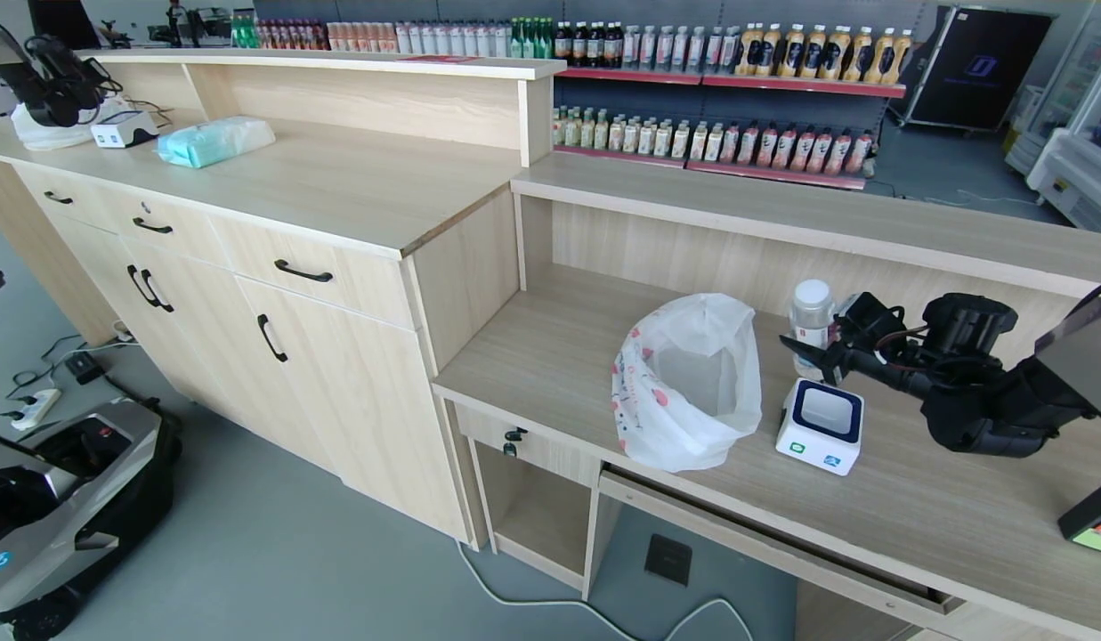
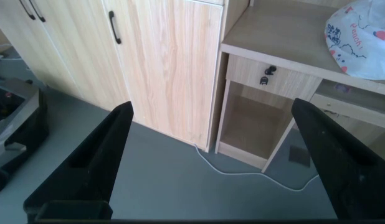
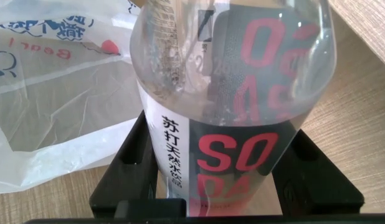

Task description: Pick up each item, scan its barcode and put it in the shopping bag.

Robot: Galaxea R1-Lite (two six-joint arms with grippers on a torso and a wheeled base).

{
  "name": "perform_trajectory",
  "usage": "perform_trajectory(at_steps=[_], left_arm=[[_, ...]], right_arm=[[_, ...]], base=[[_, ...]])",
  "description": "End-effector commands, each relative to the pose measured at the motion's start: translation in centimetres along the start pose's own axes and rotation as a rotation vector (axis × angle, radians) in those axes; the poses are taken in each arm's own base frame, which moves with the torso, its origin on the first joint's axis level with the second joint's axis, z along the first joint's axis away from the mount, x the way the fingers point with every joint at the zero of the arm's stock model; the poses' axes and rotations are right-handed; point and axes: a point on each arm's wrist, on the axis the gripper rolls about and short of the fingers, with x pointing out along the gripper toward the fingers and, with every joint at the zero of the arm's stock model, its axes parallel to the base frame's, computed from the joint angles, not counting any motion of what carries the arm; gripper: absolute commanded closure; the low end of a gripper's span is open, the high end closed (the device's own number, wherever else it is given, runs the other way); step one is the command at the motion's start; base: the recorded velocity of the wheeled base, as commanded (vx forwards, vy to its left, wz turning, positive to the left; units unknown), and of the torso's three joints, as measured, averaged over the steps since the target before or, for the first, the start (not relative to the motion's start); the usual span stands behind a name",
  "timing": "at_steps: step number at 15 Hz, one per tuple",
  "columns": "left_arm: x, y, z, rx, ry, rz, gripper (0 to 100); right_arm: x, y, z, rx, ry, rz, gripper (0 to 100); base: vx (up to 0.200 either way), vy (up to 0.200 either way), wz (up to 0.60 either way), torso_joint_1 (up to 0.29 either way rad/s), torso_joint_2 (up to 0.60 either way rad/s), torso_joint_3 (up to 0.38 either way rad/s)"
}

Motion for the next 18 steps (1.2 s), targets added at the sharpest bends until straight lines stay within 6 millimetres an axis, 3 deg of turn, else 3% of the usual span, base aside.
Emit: perform_trajectory(at_steps=[1, 18], left_arm=[[0.01, 0.00, 0.00, 0.000, 0.001, 0.001, 0], [0.01, 0.00, 0.00, 0.000, 0.001, 0.001, 0]], right_arm=[[0.14, 0.20, -0.45, 0.000, 0.001, 0.001, 100], [0.49, 0.30, -0.58, 0.016, 0.000, 0.004, 100]], base=[[0.000, 0.000, 0.00, 0.000, 0.00, 0.000], [0.000, 0.000, 0.00, 0.000, 0.00, 0.000]])
